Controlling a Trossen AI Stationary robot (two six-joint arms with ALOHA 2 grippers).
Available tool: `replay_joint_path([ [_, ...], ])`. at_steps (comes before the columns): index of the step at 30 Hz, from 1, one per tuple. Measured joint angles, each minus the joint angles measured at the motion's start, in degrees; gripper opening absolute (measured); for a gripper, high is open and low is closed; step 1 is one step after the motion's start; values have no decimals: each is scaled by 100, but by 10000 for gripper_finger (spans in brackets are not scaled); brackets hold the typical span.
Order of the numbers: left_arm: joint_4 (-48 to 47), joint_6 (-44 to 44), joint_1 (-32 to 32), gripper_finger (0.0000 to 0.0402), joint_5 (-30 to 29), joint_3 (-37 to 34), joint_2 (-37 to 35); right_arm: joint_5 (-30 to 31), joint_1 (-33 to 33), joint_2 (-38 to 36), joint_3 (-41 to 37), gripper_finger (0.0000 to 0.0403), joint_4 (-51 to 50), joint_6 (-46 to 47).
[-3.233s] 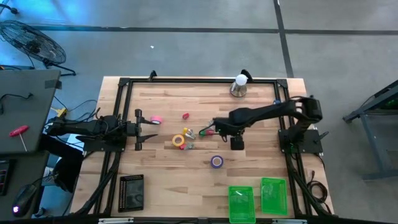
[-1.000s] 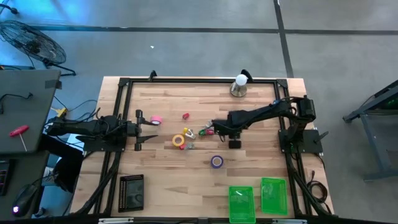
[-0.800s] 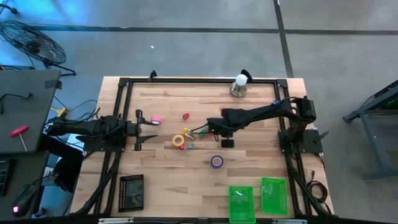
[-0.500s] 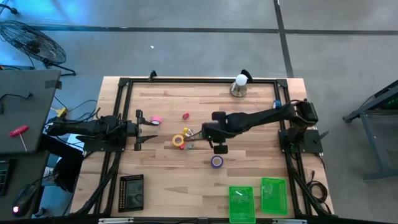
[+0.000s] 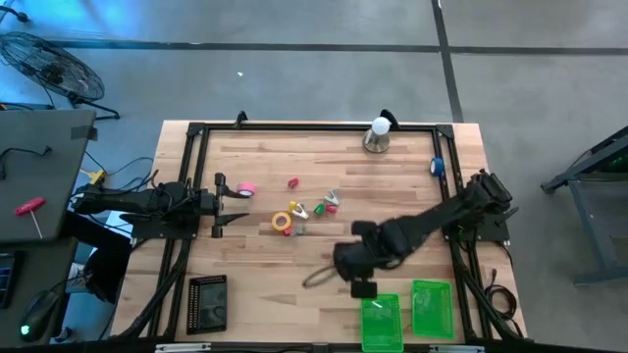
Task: Pick and place Stapler, Stapler remover, tape
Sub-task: Put the black staple remover into the right green bin
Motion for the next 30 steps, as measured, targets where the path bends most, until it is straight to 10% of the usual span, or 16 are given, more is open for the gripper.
replay_joint_path([
  [11,4,-614,0,218,3,0,-2,194,1209,-1,55,76,-2262,4295],
  [30,-35,-1226,-2,218,518,2,0,148,3013,488,53,76,-1894,8793],
])
